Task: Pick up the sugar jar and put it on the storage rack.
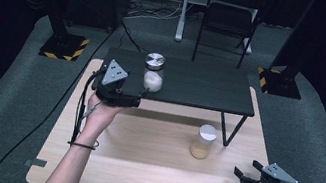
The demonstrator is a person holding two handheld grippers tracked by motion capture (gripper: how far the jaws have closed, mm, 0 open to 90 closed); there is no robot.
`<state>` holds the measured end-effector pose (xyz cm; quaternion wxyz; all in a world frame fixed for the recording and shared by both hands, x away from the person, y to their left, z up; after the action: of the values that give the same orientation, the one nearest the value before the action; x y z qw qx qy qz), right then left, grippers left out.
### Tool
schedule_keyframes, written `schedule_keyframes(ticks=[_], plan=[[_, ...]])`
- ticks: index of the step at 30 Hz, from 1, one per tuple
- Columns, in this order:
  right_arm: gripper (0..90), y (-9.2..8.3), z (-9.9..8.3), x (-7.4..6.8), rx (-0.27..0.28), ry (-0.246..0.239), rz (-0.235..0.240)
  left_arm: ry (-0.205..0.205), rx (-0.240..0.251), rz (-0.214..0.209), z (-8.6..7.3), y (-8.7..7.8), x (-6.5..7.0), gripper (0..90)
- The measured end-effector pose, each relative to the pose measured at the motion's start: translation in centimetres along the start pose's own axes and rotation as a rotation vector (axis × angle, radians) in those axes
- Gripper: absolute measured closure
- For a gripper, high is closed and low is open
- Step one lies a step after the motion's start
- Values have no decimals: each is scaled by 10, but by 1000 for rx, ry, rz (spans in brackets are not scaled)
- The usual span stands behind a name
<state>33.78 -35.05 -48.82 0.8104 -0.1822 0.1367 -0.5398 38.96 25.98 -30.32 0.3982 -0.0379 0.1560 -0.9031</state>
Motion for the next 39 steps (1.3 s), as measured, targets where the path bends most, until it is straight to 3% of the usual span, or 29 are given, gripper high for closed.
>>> schedule_keyframes(ticks=[3, 4, 16, 24, 32, 39], plan=[[126, 0, 0, 0, 0, -1, -3, 15, -7, 0, -11, -4, 5, 139], [127, 0, 0, -1, 4, -4, -3, 19, -16, 0, -22, -6, 8, 140], [126, -1, -1, -1, 5, -4, -2, 13, -46, 4, -65, -16, 14, 139], [125, -1, -1, -1, 5, -1, -7, 14, -65, -4, -102, -18, 21, 138], [123, -1, -1, 0, 8, 0, -3, 2, -102, -19, -129, -18, 20, 134], [123, -1, -1, -1, 8, 0, -4, -6, -112, -6, -159, -23, 21, 133]])
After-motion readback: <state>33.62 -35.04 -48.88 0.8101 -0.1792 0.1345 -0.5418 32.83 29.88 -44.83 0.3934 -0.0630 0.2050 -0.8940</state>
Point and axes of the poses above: each handheld gripper's, and its own axes: y roughly forward along the jaws, z roughly out of its top, x roughly to its right, the point moved 5 cm from there along y, roughly forward along the jaws, and after that the axes turned 7 degrees about -z, right-handed, at the moved point
